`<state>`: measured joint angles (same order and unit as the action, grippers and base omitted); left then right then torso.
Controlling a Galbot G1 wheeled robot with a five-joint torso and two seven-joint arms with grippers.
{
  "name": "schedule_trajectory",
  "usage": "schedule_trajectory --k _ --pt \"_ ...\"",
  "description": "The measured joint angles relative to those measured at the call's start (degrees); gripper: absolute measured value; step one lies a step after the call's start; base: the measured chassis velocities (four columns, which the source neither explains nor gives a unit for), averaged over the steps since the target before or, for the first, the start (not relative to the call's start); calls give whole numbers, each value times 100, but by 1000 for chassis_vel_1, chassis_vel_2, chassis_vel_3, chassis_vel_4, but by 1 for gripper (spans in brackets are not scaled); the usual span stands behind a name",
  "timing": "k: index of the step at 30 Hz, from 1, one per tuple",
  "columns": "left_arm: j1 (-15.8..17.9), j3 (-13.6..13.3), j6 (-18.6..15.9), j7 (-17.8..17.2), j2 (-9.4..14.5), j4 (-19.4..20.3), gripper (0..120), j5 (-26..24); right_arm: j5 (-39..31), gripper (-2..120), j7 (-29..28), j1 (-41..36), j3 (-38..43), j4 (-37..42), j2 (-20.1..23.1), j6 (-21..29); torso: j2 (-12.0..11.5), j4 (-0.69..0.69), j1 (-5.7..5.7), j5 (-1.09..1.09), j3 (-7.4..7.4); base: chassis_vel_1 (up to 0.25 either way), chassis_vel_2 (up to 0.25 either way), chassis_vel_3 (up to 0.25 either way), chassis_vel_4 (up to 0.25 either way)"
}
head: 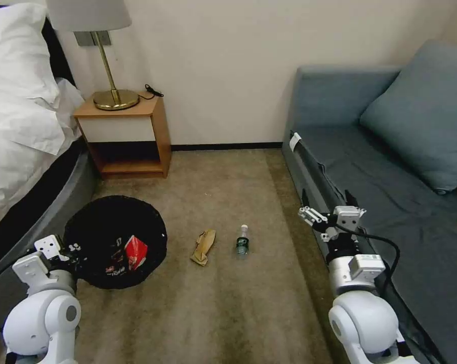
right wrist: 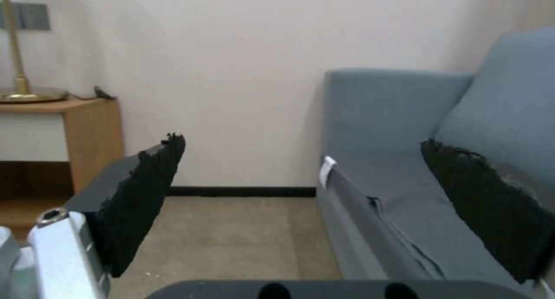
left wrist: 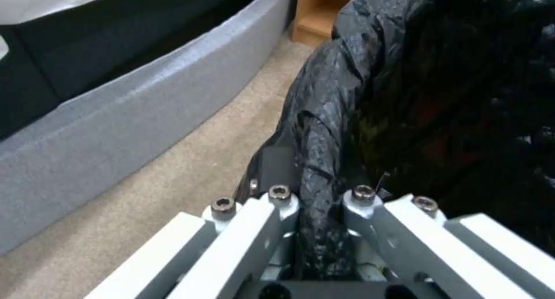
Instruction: Pick up the trash bin, then pick up the garbage on the floor and place it into the trash bin.
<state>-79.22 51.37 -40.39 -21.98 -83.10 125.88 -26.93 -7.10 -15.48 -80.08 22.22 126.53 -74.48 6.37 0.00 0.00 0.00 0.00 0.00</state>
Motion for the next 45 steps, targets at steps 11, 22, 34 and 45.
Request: schedule_trajectory --k 11,22,34,45 --pt "2 47 0 -3 4 9 3 -25 20 100 25 68 -279 -115 40 -12 0 0 0 -1 0 -74 69 68 -76" --pt "48 103 1 -11 11 5 3 -88 13 100 -47 186 -484 -266 69 -28 0 0 0 0 1 -211 210 211 -208" --pt "52 51 2 -14 3 56 3 -75 -1333 100 -551 978 -1136 -598 392 847 0 0 0 0 0 -55 54 54 -52" --pt "44 -5 46 45 -19 124 3 19 -4802 100 -2305 3138 -2740 -2155 788 2765 0 1 0 1 0 0 0 0 0"
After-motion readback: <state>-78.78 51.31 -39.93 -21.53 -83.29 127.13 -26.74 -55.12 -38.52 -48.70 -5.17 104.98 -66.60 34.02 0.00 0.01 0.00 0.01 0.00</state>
